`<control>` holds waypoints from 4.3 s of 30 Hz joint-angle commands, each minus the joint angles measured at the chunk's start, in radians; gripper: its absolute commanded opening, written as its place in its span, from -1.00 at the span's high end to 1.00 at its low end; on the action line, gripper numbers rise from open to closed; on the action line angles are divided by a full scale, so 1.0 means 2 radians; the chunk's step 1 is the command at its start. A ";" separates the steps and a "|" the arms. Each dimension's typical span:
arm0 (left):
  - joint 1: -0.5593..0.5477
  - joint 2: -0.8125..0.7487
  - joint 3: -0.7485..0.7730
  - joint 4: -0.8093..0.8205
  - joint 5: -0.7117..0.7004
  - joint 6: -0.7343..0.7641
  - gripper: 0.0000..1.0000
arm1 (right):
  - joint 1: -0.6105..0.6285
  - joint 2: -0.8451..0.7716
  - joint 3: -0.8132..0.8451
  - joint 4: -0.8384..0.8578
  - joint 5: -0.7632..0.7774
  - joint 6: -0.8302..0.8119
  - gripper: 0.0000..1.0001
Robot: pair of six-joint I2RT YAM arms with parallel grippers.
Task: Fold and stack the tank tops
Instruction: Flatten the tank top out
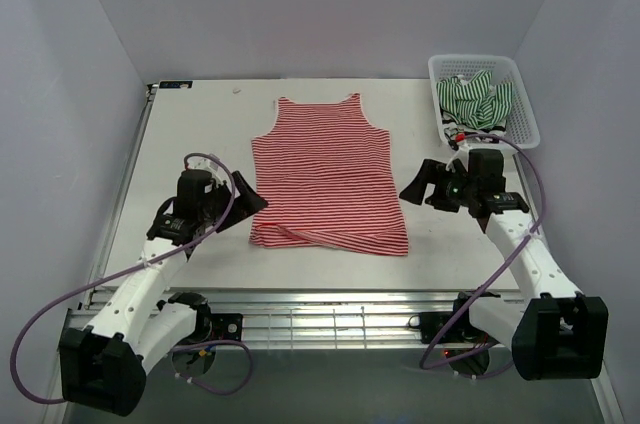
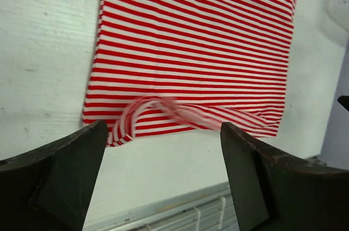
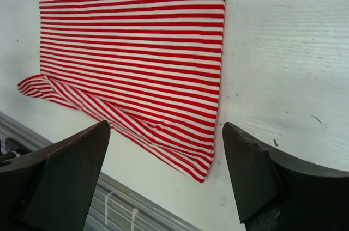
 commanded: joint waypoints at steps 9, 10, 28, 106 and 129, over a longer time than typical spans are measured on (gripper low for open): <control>-0.028 0.057 0.110 -0.040 0.048 -0.017 -0.96 | 0.027 -0.010 0.087 -0.057 0.037 -0.024 -0.80; -0.033 0.073 0.122 -0.023 0.047 -0.014 -0.96 | 0.057 -0.005 0.088 -0.054 0.045 -0.024 -0.80; -0.057 0.470 0.298 0.041 0.000 0.003 -0.96 | 0.183 0.248 0.104 0.024 0.147 0.016 -0.80; 0.026 0.452 0.349 -0.038 -0.103 -0.080 -0.96 | 0.093 0.519 0.526 -0.068 0.061 -0.153 -0.80; 0.025 0.168 0.057 -0.124 -0.090 -0.127 -0.96 | 0.155 0.058 0.030 -0.016 0.157 0.003 -0.80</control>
